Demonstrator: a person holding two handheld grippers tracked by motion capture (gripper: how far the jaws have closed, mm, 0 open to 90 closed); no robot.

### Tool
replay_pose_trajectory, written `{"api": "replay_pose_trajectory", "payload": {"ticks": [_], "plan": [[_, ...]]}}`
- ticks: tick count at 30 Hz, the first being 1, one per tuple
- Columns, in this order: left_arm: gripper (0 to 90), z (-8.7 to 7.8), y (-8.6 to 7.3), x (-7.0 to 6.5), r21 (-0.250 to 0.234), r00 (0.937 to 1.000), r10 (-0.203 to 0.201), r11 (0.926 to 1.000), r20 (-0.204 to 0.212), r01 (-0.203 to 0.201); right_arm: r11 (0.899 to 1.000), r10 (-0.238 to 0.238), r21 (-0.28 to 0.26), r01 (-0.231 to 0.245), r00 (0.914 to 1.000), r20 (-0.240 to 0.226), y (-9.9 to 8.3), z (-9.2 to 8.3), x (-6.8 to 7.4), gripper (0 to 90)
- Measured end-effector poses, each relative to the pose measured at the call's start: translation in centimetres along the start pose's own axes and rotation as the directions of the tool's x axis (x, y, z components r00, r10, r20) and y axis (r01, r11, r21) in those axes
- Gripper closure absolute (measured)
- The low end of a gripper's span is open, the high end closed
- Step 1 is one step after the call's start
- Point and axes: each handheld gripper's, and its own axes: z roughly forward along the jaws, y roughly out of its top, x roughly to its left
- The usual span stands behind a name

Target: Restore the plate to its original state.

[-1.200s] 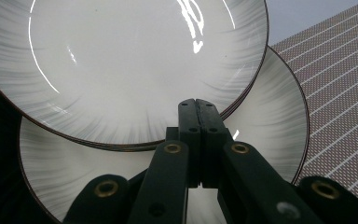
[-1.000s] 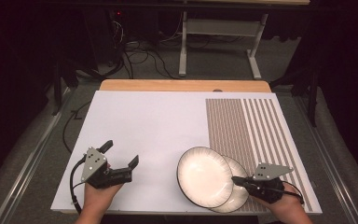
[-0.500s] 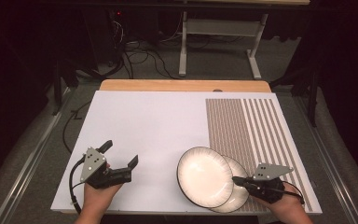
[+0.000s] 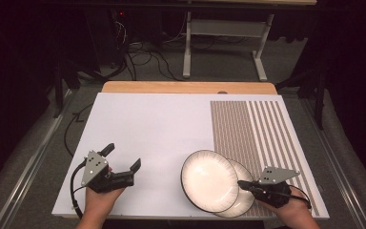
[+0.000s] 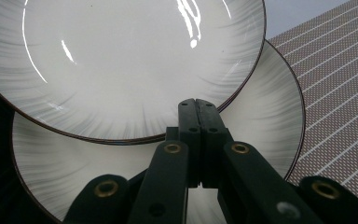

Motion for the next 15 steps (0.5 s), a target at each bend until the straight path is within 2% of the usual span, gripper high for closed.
{"api": "replay_pose_trajectory", "payload": {"ticks": [15], "plan": [[0.6,-0.02,0.0,0.04,-0.001,1.0,-0.001,1.0,0.0,0.001,1.0,0.0,0.004,0.0,1.0,0.003,-0.04,-0.1,-0.09,90.0]]}}
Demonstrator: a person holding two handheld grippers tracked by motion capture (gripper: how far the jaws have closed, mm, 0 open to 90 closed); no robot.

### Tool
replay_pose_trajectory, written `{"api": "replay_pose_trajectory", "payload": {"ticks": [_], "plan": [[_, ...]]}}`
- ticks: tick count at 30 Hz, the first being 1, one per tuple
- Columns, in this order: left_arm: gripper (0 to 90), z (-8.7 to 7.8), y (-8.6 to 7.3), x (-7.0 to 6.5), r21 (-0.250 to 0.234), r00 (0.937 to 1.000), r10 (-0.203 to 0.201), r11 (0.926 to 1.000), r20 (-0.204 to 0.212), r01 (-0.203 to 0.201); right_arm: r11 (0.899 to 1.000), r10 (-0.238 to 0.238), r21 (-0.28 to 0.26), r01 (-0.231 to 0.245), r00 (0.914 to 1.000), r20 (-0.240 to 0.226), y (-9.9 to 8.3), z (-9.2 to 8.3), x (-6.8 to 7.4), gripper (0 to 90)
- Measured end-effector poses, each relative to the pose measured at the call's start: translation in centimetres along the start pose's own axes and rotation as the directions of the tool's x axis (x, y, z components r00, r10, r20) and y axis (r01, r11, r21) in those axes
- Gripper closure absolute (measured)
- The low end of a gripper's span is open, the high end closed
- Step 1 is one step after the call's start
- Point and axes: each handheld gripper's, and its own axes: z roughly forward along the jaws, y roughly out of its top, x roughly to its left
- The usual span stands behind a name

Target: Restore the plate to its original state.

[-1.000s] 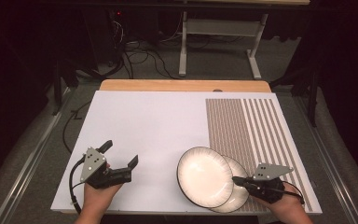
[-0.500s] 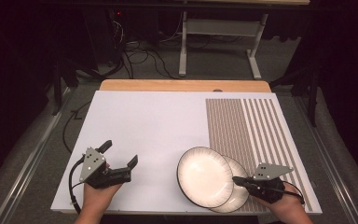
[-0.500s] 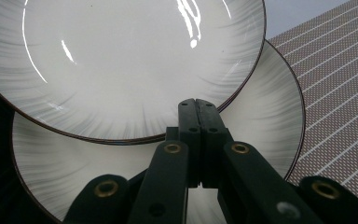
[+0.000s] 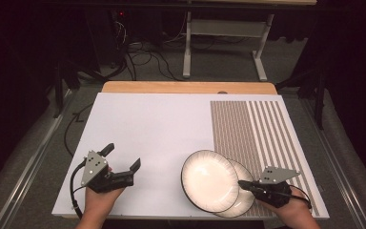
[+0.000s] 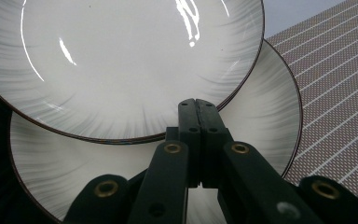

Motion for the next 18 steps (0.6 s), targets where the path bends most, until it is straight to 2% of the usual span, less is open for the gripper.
{"api": "replay_pose_trajectory", "payload": {"ticks": [18], "plan": [[0.6,0.01,-0.01,0.02,0.003,1.0,0.0,1.0,-0.001,0.0,1.0,0.009,-0.01,-0.009,0.9999,0.006,-0.13,-0.29,-0.21,90.0]]}}
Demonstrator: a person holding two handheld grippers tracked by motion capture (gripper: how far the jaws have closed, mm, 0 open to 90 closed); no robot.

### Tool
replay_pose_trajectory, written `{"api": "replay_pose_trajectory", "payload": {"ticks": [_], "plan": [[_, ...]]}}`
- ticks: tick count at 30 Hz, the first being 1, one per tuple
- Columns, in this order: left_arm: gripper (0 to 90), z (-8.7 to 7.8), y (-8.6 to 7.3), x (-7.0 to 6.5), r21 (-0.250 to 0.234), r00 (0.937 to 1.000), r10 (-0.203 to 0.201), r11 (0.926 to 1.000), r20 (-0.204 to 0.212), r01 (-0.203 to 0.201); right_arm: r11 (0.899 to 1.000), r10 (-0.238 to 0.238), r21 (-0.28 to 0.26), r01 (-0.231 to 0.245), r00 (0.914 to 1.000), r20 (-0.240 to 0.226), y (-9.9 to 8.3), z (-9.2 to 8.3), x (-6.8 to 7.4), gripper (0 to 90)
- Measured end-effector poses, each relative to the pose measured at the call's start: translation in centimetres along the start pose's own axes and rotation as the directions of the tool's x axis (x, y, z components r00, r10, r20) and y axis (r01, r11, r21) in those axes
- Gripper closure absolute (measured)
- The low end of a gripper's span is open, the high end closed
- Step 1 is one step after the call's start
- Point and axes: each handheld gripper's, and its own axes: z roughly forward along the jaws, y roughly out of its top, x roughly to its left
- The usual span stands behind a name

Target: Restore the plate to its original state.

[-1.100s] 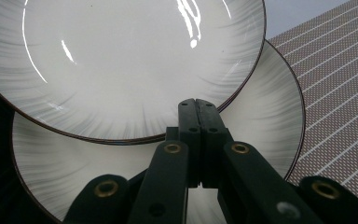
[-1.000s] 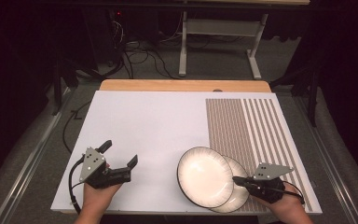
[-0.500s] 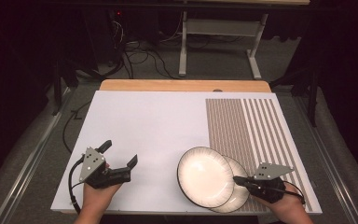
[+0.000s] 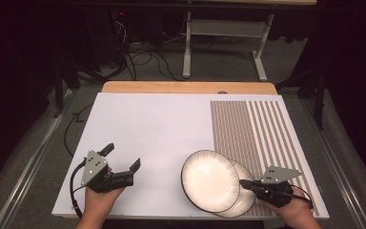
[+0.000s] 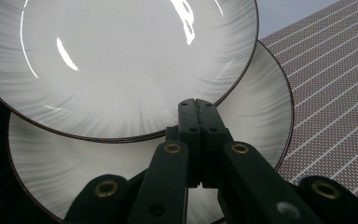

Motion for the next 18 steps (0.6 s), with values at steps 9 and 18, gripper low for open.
{"api": "replay_pose_trajectory", "payload": {"ticks": [9,18], "plan": [[0.6,0.03,0.0,-0.03,0.003,1.0,0.001,1.0,0.001,-0.001,1.0,0.001,-0.004,-0.001,1.0,0.0,-0.04,-0.15,-0.05,90.0],[0.6,0.07,-0.01,-0.07,0.004,1.0,0.002,1.0,0.001,-0.002,1.0,0.009,-0.015,-0.009,0.9998,0.016,-0.17,-0.46,-0.22,90.0]]}}
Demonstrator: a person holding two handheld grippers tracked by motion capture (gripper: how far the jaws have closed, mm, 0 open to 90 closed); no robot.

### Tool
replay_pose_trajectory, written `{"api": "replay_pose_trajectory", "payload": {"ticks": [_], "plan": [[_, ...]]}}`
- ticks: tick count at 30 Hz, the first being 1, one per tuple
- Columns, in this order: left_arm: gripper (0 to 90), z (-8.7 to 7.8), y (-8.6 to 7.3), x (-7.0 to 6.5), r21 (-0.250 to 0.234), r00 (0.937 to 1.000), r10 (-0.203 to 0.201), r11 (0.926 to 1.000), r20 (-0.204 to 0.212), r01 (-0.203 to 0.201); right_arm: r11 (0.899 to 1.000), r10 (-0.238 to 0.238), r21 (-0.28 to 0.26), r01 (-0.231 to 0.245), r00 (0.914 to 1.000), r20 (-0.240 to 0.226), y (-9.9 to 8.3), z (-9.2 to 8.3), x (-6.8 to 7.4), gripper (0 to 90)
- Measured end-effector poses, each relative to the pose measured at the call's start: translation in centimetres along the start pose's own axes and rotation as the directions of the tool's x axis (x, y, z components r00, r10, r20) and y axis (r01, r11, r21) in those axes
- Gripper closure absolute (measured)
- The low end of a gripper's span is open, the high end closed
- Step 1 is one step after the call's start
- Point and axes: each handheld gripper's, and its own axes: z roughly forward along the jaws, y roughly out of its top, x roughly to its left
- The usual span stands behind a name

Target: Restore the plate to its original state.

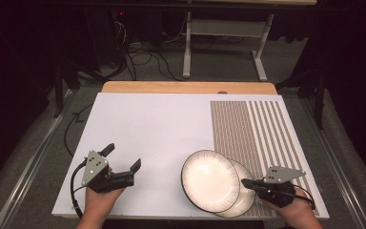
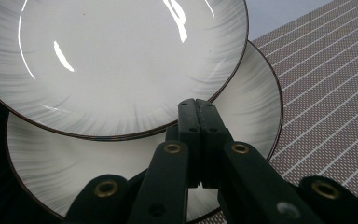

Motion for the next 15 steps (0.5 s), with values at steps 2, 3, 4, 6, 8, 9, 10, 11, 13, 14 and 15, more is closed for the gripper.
{"api": "replay_pose_trajectory", "payload": {"ticks": [2,3,4,6,8,9,10,11,13,14,15], "plan": [[0.6,0.0,0.0,0.0,0.001,1.0,0.0,1.0,0.0,0.0,1.0,0.009,-0.004,-0.009,0.9999,0.006,0.0,-0.1,-0.1,90.0],[0.6,0.0,0.0,0.0,0.001,1.0,0.0,1.0,0.0,0.0,1.0,0.013,-0.006,-0.013,0.9998,0.012,-0.1,-0.3,-0.1,90.0],[0.6,0.0,0.0,0.0,0.001,1.0,0.0,1.0,0.0,0.0,1.0,0.017,-0.008,-0.017,0.9998,0.014,-0.1,-0.3,-0.2,90.0],[0.6,0.0,0.0,0.0,0.002,1.0,0.0,1.0,0.0,0.0,1.0,0.025,-0.015,-0.024,0.9995,0.021,-0.1,-0.5,-0.3,90.0],[0.6,0.0,0.0,0.0,0.001,1.0,0.0,1.0,0.0,0.0,0.999,0.024,-0.022,-0.024,0.9993,0.027,-0.2,-0.6,-0.4,90.0],[0.6,0.0,0.0,0.0,0.0,1.0,0.0,1.0,0.0,0.0,0.999,0.029,-0.019,-0.028,0.9991,0.032,-0.3,-0.8,-0.4,90.0],[0.6,0.0,0.0,0.0,0.001,1.0,0.0,1.0,0.0,0.0,0.999,0.027,-0.025,-0.026,0.9991,0.033,-0.3,-0.9,-0.5,90.0],[0.6,0.0,0.0,0.0,0.001,1.0,-0.001,1.0,0.0,0.001,0.999,0.028,-0.029,-0.027,0.999,0.035,-0.3,-0.9,-0.5,90.0],[0.6,0.0,0.0,0.0,0.001,1.0,-0.001,1.0,-0.001,0.001,0.999,0.037,-0.031,-0.036,0.9985,0.041,-0.5,-1.2,-0.6,90.0],[0.6,0.0,0.0,0.0,0.0,1.0,-0.001,1.0,-0.001,0.001,0.999,0.037,-0.037,-0.035,0.9984,0.042,-0.5,-1.3,-0.7,90.0],[0.6,-0.1,0.0,0.0,0.0,1.0,-0.001,1.0,-0.001,0.001,0.999,0.038,-0.039,-0.037,0.9983,0.044,-0.6,-1.4,-0.8,90.0]]}}
